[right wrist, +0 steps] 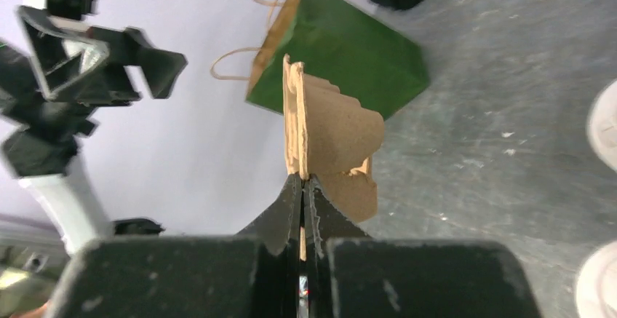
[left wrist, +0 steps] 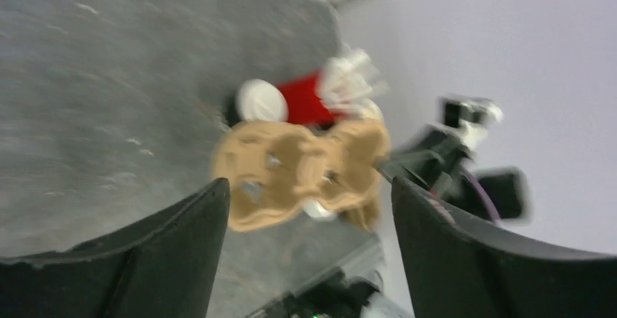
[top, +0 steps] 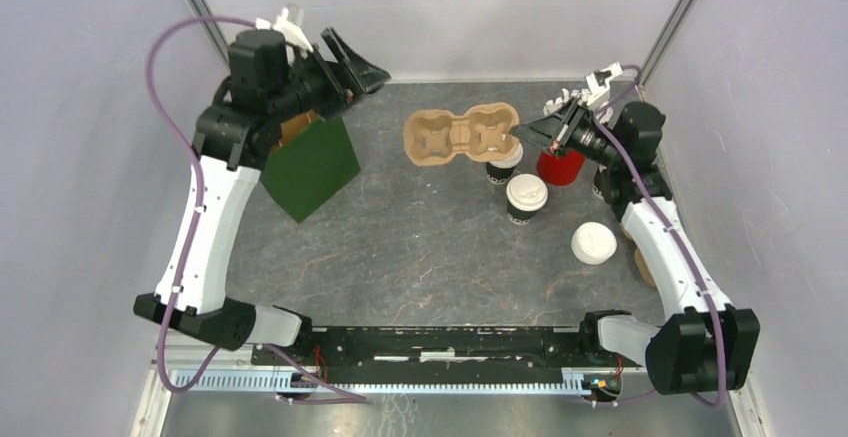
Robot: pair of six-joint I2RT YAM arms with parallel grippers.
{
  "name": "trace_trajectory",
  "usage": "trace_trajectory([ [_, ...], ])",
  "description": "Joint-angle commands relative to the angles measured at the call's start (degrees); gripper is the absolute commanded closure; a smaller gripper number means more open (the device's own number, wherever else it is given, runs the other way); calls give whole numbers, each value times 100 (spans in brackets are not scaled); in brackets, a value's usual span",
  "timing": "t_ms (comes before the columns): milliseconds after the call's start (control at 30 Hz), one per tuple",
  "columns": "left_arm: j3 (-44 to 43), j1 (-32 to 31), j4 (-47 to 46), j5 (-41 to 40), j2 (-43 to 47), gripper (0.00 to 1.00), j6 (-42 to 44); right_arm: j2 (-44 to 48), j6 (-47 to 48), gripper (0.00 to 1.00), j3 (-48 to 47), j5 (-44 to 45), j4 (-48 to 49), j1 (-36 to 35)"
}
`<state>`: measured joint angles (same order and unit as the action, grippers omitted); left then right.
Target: Pack the takeout coffee
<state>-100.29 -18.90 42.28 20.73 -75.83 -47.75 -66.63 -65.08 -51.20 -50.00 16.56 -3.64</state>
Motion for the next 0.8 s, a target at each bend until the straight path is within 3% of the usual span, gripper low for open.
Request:
trace_trajectory([
  [0,-1767,70,2277,-2881,-634,11,1675,266,3149,100,-1463,915,-3749,23],
  [133,-2014,70,2448,-4946,-795,1,2100,592,3788,100,-1635,1138,-4513,20],
  [233,-1908,71,2636,-6099,-1021,0,2202,809,3909,100,-1662,1159,-4695,26],
  [333,-1515,70,2847,-6224,-1091,0,2432,870,4060,100,-1766,1109,-4829,21],
  [467,-547,70,2396,-5829,-765,3,2987,851,4145,100,-1862,992,-4899,18],
  [567,-407,70,2417,-5718,-767,24,3082,821,4144,100,-1939,849,-4914,20],
  [700,-112,71,2292,-5780,-732,80,3287,776,4195,100,-2070,768,-4959,21],
  [767,-121,73,2372,-5383,-712,97,3272,715,4236,100,-2213,800,-5024,15],
])
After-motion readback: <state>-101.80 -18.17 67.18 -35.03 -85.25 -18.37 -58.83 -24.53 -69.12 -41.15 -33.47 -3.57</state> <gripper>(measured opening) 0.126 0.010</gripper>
